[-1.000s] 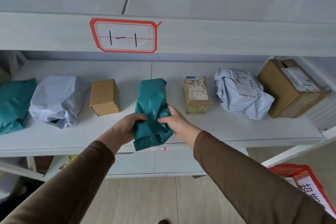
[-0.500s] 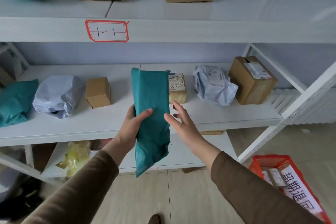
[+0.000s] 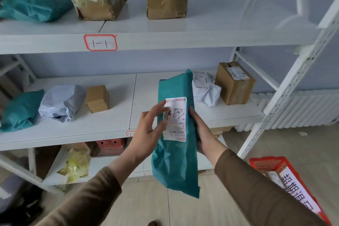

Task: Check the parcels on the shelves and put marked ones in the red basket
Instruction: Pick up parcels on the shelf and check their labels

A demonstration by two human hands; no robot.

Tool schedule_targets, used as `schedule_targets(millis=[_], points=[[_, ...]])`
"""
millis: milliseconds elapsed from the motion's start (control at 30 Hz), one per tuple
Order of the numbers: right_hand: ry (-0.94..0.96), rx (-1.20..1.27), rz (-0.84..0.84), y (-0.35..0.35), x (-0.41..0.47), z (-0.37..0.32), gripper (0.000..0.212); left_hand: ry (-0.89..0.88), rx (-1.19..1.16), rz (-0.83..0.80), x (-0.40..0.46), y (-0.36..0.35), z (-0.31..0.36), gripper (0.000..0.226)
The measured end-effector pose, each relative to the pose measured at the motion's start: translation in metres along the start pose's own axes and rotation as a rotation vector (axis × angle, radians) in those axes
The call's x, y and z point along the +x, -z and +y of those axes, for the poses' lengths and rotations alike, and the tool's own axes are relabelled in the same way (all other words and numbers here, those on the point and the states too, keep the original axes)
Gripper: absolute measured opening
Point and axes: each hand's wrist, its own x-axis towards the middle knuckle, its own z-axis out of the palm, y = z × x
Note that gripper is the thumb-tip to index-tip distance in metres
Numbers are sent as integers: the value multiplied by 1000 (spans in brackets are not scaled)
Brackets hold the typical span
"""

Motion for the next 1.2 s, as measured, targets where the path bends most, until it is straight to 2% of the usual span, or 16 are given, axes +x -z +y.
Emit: schedule_targets(millis=[67, 133, 233, 333, 433, 567, 667, 700, 767, 833, 900, 967, 1000, 1100, 1133, 1200], points=[[-7, 85, -50, 10, -6, -1, 64, 15, -24, 63, 2, 1, 5, 59], [-21, 122, -79, 16, -8, -1, 67, 101, -125, 62, 4, 1, 3, 67], [-32, 126, -93, 18, -12, -4, 65, 288, -431, -55, 7, -1, 0, 78], [-49, 128, -94, 20, -15, -9, 61, 391, -626, -162, 8, -5, -1, 67], [-55, 86, -41, 25, -13, -10, 57, 451, -700, -246, 10, -12, -3, 59], [6, -64, 98, 33, -2, -11, 48, 491, -694, -259, 17, -15, -10, 64], [209, -158, 274, 41, 2, -19, 44, 446, -502, -253, 30, -10, -11, 71], [298, -182, 336, 47, 0, -22, 53, 399, -352, -272, 36, -8, -10, 74], [508, -408, 354, 61, -8, -30, 86, 224, 143, -329, 53, -3, -9, 84], [634, -899, 285, 76, -18, -34, 120, -1, 626, -437, 70, -1, -6, 92], [626, -1515, 237, 85, -26, -35, 136, -153, 932, -564, 81, -9, 4, 90], [559, -1911, 177, 86, -33, -27, 138, -256, 1069, -671, 87, -29, 18, 85], [536, -1993, 161, 86, -35, -22, 137, -287, 1066, -702, 88, -40, 26, 82], [495, -1887, 232, 99, -39, -7, 125, -408, 1022, -685, 88, -69, 40, 75], [442, -1771, 264, 108, -41, -3, 123, -521, 1043, -613, 88, -76, 39, 74], [316, -1362, 271, 128, -48, -1, 117, -689, 1087, -393, 86, -84, 34, 77]])
